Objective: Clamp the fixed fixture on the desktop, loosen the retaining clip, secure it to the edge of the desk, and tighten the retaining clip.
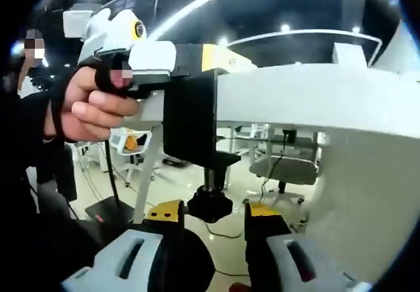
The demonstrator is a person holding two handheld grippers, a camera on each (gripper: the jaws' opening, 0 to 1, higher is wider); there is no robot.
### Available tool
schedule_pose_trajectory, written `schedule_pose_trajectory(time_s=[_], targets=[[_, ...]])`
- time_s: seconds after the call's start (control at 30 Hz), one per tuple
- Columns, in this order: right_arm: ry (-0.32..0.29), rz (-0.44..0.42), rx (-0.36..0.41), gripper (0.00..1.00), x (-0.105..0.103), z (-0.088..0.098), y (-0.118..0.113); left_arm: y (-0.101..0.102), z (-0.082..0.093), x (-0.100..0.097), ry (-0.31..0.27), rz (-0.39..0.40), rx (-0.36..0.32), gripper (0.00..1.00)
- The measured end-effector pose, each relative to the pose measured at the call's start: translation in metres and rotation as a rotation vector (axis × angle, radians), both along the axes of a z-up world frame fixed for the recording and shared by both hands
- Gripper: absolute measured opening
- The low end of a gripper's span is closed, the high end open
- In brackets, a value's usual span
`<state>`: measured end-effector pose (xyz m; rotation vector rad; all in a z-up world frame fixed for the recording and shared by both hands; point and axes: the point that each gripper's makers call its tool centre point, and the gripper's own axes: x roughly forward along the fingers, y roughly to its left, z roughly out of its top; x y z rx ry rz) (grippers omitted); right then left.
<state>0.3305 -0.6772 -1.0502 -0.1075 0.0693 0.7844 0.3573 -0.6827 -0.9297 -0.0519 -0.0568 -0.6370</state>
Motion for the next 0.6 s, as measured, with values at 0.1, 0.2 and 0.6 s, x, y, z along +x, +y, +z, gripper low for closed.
schedule_pose_trajectory(time_s=[0.1,0.2,0.6], targets=[[0.029,-0.082,-0.006,0.39,0.002,-0.007,-0.001,0.000,0.000,0.002,0.004,0.006,0.006,0.01],[0.041,-0.146,-0.006,0.40,0.008,-0.010,-0.001,0.000,-0.001,0.004,0.007,0.013,0.010,0.01],[0.066,-0.324,0.034,0.37,0.014,-0.008,0.004,-0.001,-0.002,0.006,0.012,0.003,0.016,0.01]])
